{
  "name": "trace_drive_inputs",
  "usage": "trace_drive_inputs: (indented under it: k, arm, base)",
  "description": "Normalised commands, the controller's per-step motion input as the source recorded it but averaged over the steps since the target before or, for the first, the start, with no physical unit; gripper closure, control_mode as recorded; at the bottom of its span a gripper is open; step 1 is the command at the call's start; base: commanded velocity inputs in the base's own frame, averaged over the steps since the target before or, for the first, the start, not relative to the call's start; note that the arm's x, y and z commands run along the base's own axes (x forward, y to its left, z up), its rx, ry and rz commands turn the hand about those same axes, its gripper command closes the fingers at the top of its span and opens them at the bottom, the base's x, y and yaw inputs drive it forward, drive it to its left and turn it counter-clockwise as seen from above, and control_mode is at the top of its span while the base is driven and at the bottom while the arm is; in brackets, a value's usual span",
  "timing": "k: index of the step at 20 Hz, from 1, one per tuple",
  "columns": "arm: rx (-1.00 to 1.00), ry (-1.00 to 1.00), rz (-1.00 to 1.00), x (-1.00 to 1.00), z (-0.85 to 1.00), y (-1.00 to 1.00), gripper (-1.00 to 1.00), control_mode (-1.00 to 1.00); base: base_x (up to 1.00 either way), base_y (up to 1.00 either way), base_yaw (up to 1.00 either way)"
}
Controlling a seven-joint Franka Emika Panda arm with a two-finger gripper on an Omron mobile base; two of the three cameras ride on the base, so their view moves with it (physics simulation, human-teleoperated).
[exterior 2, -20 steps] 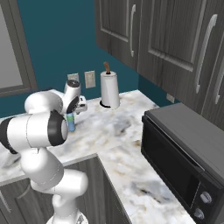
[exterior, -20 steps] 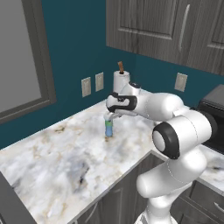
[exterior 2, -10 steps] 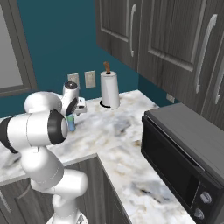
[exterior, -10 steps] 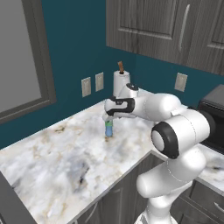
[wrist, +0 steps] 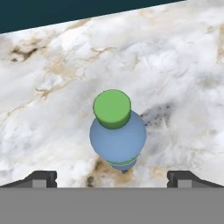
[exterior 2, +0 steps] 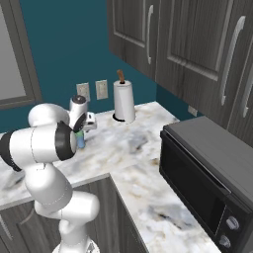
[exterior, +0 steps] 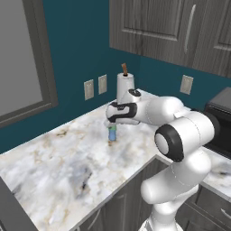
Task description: Place the drinks on the dining counter in a tight cluster.
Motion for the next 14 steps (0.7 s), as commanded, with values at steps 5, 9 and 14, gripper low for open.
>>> trace_drive_inputs:
  k: [5,9,14]
  arm:
    - [0.0,0.0,0.0,0.0,0.0,0.14,-1.0,-1.0]
    - [0.0,0.0,0.0,0.04,0.0,-0.01,-1.0,-1.0]
    - [0.0,0.0,0.0,0.07,0.0,-0.08,-1.0,-1.0]
  base:
    - [0.0,0.0,0.0]
    - [0.0,0.0,0.0]
    - [0.0,0.0,0.0]
